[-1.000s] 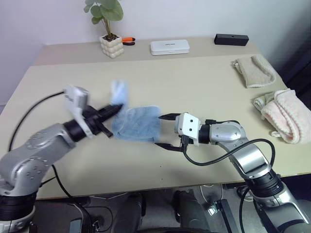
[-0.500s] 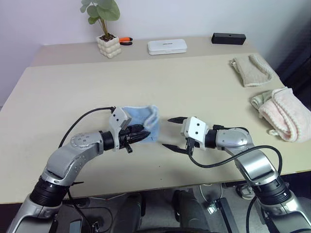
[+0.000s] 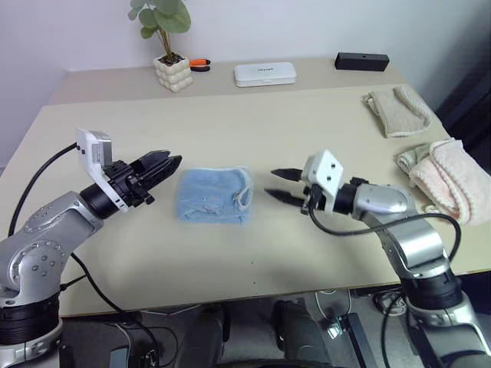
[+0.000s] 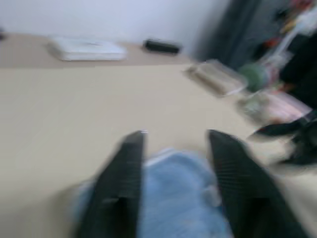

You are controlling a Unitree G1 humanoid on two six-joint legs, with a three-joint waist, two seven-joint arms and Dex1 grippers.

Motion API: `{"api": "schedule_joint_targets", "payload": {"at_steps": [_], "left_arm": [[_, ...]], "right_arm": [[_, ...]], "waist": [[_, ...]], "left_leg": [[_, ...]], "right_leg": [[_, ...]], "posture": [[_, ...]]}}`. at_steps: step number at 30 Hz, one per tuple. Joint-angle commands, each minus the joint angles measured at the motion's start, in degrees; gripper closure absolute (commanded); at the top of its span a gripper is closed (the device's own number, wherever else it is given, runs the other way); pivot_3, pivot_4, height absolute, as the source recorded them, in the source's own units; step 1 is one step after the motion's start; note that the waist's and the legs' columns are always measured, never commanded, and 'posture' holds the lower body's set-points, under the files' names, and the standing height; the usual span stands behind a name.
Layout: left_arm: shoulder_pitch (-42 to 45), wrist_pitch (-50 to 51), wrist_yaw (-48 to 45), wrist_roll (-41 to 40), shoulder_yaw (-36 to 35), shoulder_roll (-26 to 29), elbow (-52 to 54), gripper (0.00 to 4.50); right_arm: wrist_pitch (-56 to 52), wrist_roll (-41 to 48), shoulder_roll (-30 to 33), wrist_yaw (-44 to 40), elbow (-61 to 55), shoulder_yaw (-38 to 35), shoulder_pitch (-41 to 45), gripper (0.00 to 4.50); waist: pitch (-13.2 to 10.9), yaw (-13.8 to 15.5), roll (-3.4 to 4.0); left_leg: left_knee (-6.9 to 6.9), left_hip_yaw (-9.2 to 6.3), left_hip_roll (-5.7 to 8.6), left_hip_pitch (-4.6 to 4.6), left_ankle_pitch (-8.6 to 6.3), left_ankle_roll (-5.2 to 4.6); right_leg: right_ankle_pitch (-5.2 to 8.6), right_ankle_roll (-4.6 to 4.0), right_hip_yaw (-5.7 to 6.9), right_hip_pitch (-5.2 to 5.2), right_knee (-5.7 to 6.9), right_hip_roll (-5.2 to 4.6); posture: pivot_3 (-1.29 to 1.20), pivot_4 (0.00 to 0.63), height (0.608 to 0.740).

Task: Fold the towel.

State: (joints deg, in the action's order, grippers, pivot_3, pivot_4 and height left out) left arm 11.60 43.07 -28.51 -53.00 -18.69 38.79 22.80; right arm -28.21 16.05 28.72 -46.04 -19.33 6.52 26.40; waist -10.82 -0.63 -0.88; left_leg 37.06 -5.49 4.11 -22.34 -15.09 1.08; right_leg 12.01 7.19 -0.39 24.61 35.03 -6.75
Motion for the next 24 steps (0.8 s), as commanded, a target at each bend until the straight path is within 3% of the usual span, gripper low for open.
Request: {"api": "schedule_joint_targets", "payload": {"at_steps": [1,9,14,18,22,24], "left_arm": [[0.4,-3.1,1.3,8.2,7.0,-1.3,1.2,3.44],[1.3,-7.6,2.7,21.4,17.4,-6.4,-4.5,3.44],[-2.3,-14.1,0.0,29.4,21.3,-6.2,-10.7,3.44],[-4.2,-17.9,-1.9,29.0,19.3,-8.9,-12.7,3.44],[-4.2,-19.3,-1.8,24.5,12.8,-11.7,-11.2,3.44],[-4.6,-20.2,-2.3,23.7,9.6,-11.0,-9.1,3.44]], "right_arm": [[-2.7,0.6,-5.2,4.3,1.2,1.8,4.6,4.38],[-5.6,-6.6,-13.7,9.2,14.4,12.6,10.5,4.46],[-4.7,-10.3,-13.9,9.8,22.0,15.9,6.8,4.46],[-3.0,-10.8,-12.1,9.3,20.9,14.7,4.1,4.46],[-5.7,-5.3,-11.8,8.0,15.4,8.5,3.4,4.46],[-9.5,-0.3,-10.8,5.6,11.1,5.0,2.6,3.95]], "waist": [[0.0,0.1,0.00],[0.0,-0.3,0.02],[0.0,-0.2,0.03],[0.1,-0.1,0.04],[0.1,-0.1,0.03],[0.1,-0.1,0.03]], "left_leg": [[0.00,0.00,0.03,0.00,0.00,0.00],[-0.01,0.01,0.07,-0.02,0.01,0.02],[-0.13,0.16,0.06,-0.02,0.01,0.03],[-0.08,0.21,0.06,-0.01,-0.01,0.03],[-0.05,0.16,0.03,0.05,-0.01,0.03],[-0.04,0.15,0.03,0.03,-0.01,0.02]], "right_leg": [[0.00,0.00,0.00,0.00,0.00,0.00],[-0.02,-0.01,0.00,0.08,0.08,0.01],[-0.03,-0.03,-0.05,0.21,0.11,0.04],[-0.04,-0.02,-0.12,0.17,0.08,0.00],[-0.04,-0.01,-0.11,0.09,0.09,0.01],[-0.04,-0.01,-0.11,0.11,0.10,0.01]], "posture": [[0.00,0.150,0.740],[0.00,0.150,0.740],[0.00,0.150,0.740],[0.00,0.150,0.740],[0.00,0.150,0.740],[0.00,0.150,0.740]]}}
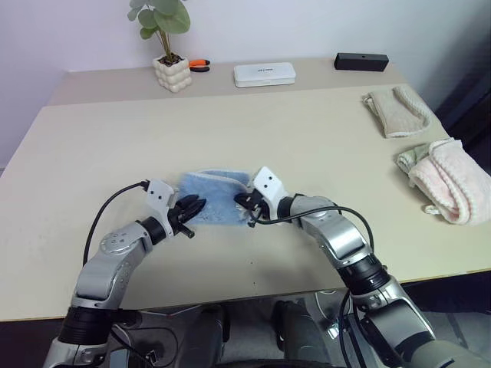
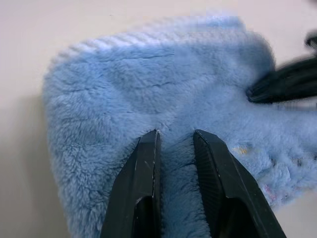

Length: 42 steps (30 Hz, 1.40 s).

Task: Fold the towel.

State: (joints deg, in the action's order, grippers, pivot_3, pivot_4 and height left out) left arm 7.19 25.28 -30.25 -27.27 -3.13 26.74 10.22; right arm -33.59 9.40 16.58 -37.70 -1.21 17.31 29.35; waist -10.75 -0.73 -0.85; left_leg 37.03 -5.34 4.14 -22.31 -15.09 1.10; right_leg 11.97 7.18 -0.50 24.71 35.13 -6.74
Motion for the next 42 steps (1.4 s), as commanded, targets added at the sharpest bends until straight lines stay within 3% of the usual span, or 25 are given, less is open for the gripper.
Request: {"api": "schedule_joint_targets", "payload": {"at_steps": [1,8,21,24,28,29,31,37,42], "left_arm": [[-1.2,-2.5,-0.8,-2.6,-7.7,1.7,5.4,3.44],[-14.5,-3.3,-6.9,-3.1,-10.6,7.0,18.1,3.44],[-18.3,-1.8,-6.1,-6.3,-10.0,4.8,25.5,3.44],[-18.4,-1.5,-5.8,-6.4,-9.9,5.0,25.7,3.44],[-18.1,-1.3,-5.2,-6.0,-9.3,4.9,25.5,3.44],[-18.2,-1.2,-5.1,-5.9,-9.2,4.9,25.5,3.44],[-18.1,-1.1,-5.1,-5.7,-9.0,5.0,25.5,3.44],[-17.3,-1.2,-4.9,-5.1,-8.0,4.9,24.8,3.44],[-14.9,-1.2,-4.7,-4.8,-5.2,4.0,23.5,3.44]], "right_arm": [[-7.4,9.7,1.4,-2.9,-9.4,-8.4,-0.9,3.69],[-26.8,19.6,-2.3,5.4,-12.3,-19.0,-1.0,0.12],[-31.9,21.1,-12.1,12.4,0.4,-18.0,3.7,0.05],[-32.1,22.2,-15.0,14.0,2.7,-19.6,5.2,0.90],[-32.9,24.8,-18.6,15.4,3.1,-22.7,6.6,2.91],[-33.0,25.0,-18.7,15.6,2.9,-23.0,6.5,3.61],[-33.3,25.7,-18.8,16.2,2.0,-23.9,6.5,4.47],[-28.1,28.5,-15.8,19.7,-5.7,-32.5,7.3,4.47],[-25.0,31.0,-10.3,28.3,-5.4,-46.1,10.2,4.47]], "waist": [[0.0,0.0,0.00],[0.0,-0.2,0.03],[0.0,-0.2,0.06],[0.0,-0.3,0.06],[0.0,-0.3,0.06],[0.0,-0.3,0.06],[0.0,-0.2,0.06],[0.0,0.0,0.09],[0.0,0.1,0.09]], "left_leg": [[0.00,-0.01,-0.01,-0.01,0.00,0.00],[-0.07,0.05,-0.10,-0.03,-0.06,-0.04],[-0.04,0.08,-0.07,-0.06,-0.06,-0.04],[-0.04,0.09,-0.07,-0.05,-0.06,-0.04],[-0.06,0.09,-0.06,-0.05,-0.06,-0.04],[-0.06,0.10,-0.07,-0.05,-0.06,-0.04],[-0.05,0.09,-0.06,-0.05,-0.06,-0.04],[-0.05,0.09,-0.06,-0.07,-0.06,-0.04],[-0.04,0.12,-0.04,-0.07,-0.06,-0.04]], "right_leg": [[0.00,0.00,0.00,0.01,0.00,0.00],[0.01,-0.03,-0.06,0.10,-0.01,0.00],[0.02,-0.04,-0.06,0.11,0.01,0.02],[0.02,-0.04,-0.06,0.11,0.01,0.03],[0.01,-0.03,-0.06,0.15,0.02,0.05],[0.01,-0.03,-0.07,0.14,0.01,0.05],[0.01,-0.03,-0.07,0.14,0.01,0.05],[0.01,-0.03,-0.07,0.13,0.01,0.04],[0.01,-0.03,-0.06,0.11,0.00,0.04]], "posture": [[0.00,0.150,0.740],[0.00,0.150,0.740],[0.00,0.150,0.740],[0.00,0.150,0.740],[0.00,0.150,0.740],[0.00,0.150,0.740],[0.00,0.150,0.740],[0.00,0.150,0.740],[0.00,0.150,0.740]]}}
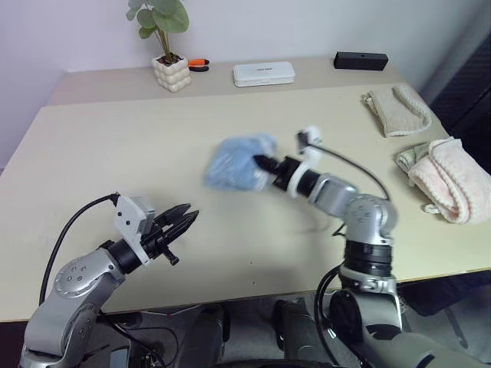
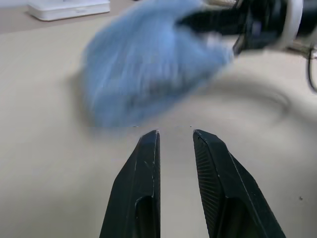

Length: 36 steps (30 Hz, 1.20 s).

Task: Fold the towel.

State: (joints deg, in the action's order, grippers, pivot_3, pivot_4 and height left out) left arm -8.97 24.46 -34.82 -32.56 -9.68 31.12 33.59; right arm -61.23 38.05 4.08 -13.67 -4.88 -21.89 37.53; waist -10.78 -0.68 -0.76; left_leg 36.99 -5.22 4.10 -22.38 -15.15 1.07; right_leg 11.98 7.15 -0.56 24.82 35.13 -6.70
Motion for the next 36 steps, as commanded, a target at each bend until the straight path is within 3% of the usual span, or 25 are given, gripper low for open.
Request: {"api": "schedule_joint_targets", "payload": {"at_steps": [1,8,17,18,21,24,31,36], "left_arm": [[2.2,-0.4,-0.5,0.6,2.3,-0.5,-0.5,3.44],[10.2,-1.5,-2.8,1.9,6.7,-1.8,-6.8,3.44],[13.4,-1.8,-5.2,3.1,9.0,-2.6,-10.1,3.44],[13.6,-1.8,-5.4,3.2,9.2,-2.7,-10.4,3.44],[14.4,-1.8,-5.7,3.5,9.3,-3.0,-11.1,3.44],[15.1,-2.0,-5.7,3.7,9.1,-3.2,-11.9,3.44],[17.5,-7.2,-3.3,7.7,3.3,-1.6,-19.8,3.44],[19.2,-12.3,-1.2,10.6,-1.6,-0.1,-26.4,3.44]], "right_arm": [[3.6,2.6,3.6,6.2,-0.9,-9.8,2.6,4.47],[5.8,3.0,8.2,22.2,3.5,-24.5,-0.9,4.47],[-1.4,11.7,6.4,32.4,-7.1,-30.1,-10.5,4.47],[-1.4,12.6,6.5,33.0,-7.5,-30.4,-10.7,3.82],[-1.2,15.2,7.6,34.2,-8.5,-30.8,-11.1,2.65],[-2.1,14.5,12.8,31.8,-11.5,-27.1,-12.8,1.05],[2.3,2.1,39.6,14.0,-16.9,-9.6,-23.0,1.05],[14.6,-4.7,48.3,-1.6,-17.1,1.4,-22.7,1.05]], "waist": [[0.0,0.0,0.00],[0.0,-0.1,0.03],[0.0,-0.3,0.38],[0.0,-0.3,0.38],[0.0,-0.2,0.38],[0.0,-0.1,0.39],[-0.1,-0.1,0.46],[-0.1,-0.3,0.40]], "left_leg": [[0.00,0.03,0.01,0.00,0.00,0.00],[-0.02,0.19,0.01,0.01,0.00,-0.03],[0.01,0.25,-0.07,0.05,-0.04,-0.12],[0.02,0.25,-0.07,0.05,-0.04,-0.12],[0.05,0.25,-0.07,0.04,-0.04,-0.13],[0.06,0.26,-0.07,0.04,-0.05,-0.14],[0.09,0.32,-0.04,0.04,-0.07,-0.18],[0.08,0.40,-0.06,0.08,-0.07,-0.19]], "right_leg": [[0.00,0.00,0.00,0.00,0.00,0.00],[0.00,0.00,0.00,-0.04,-0.01,0.00],[0.00,0.01,-0.16,-0.03,0.01,0.02],[0.00,0.02,-0.16,-0.04,0.01,0.03],[0.01,0.02,-0.16,-0.07,-0.01,0.02],[0.01,0.03,-0.16,-0.08,-0.01,0.02],[0.10,0.07,-0.11,-0.14,-0.06,0.02],[0.09,0.12,-0.14,-0.16,-0.10,0.02]], "posture": [[0.00,0.150,0.740],[0.00,0.150,0.740],[0.00,0.150,0.740],[0.00,0.150,0.740],[0.00,0.150,0.740],[0.00,0.150,0.740],[0.00,0.150,0.740],[0.00,0.150,0.740]]}}
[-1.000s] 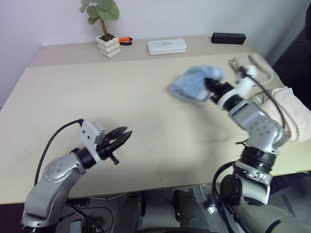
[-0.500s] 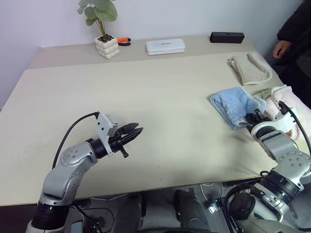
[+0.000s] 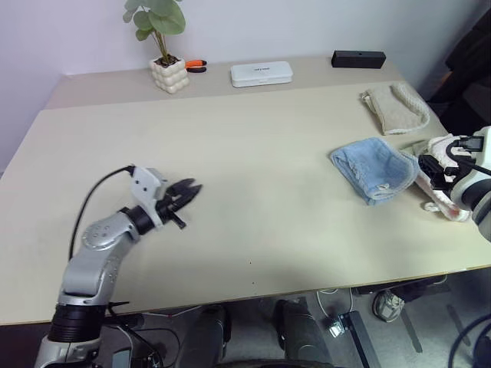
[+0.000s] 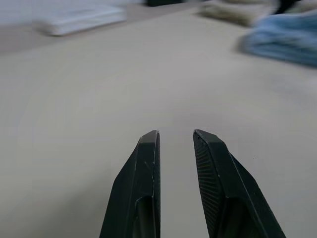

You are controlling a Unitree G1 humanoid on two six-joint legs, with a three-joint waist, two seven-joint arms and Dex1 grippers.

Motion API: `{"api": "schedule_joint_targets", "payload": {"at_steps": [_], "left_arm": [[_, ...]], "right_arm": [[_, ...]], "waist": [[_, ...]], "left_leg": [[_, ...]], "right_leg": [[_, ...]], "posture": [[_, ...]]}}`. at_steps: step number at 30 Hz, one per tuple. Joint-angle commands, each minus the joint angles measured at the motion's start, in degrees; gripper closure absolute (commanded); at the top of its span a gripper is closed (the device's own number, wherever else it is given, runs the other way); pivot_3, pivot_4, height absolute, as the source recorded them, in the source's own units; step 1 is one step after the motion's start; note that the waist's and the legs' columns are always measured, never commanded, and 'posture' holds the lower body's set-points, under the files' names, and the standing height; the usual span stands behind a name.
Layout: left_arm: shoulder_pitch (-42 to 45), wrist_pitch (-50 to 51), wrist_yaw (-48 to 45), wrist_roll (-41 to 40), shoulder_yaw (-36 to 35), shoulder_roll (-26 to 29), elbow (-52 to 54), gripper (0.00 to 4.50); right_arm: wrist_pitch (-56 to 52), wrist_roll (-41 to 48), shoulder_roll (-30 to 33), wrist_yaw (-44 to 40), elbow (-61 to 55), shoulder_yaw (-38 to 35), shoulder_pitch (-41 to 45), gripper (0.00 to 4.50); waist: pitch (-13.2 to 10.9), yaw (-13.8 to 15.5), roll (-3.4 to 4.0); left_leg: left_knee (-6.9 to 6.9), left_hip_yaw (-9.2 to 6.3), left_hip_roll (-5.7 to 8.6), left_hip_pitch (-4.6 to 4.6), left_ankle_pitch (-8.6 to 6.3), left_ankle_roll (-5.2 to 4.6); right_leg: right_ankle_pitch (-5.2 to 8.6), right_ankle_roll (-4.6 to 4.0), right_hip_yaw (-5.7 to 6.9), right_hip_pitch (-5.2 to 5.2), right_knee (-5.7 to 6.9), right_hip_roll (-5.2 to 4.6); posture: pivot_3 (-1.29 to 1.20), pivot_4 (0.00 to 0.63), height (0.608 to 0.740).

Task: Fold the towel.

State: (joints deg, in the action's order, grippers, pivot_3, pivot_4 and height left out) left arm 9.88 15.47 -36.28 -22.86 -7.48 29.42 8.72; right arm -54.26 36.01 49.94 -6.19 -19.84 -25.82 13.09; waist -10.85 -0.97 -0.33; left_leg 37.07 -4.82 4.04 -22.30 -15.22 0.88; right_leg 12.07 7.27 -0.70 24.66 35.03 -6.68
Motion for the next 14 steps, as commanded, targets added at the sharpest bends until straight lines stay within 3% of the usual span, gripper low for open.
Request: {"api": "schedule_joint_targets", "payload": {"at_steps": [1,8,14], "left_arm": [[-0.3,-3.9,-0.3,0.8,-5.3,2.5,-2.4,3.44],[-5.3,-2.6,-1.3,-1.4,-9.3,5.1,0.8,3.44],[-9.5,-0.9,-0.4,-2.4,-11.0,5.3,5.2,3.44]], "right_arm": [[11.2,-2.9,2.3,-14.0,-2.8,8.6,2.6,1.05],[21.7,-5.8,0.3,-30.4,2.6,18.4,6.0,1.05],[24.3,-7.2,-2.6,-36.2,7.1,21.7,9.0,1.05]], "waist": [[0.0,-0.1,-0.08],[-0.1,0.7,-0.29],[-0.2,1.2,-0.36]], "left_leg": [[0.00,-0.02,-0.01,0.00,0.00,0.00],[0.09,-0.09,0.02,-0.11,-0.04,-0.05],[0.12,-0.20,-0.01,-0.10,-0.07,-0.08]], "right_leg": [[0.00,0.01,0.01,0.00,-0.01,0.01],[0.01,0.05,0.02,0.00,-0.08,-0.12],[-0.01,0.02,-0.01,-0.06,-0.27,-0.12]], "posture": [[0.00,0.150,0.740],[0.00,0.150,0.740],[0.00,0.150,0.740]]}}
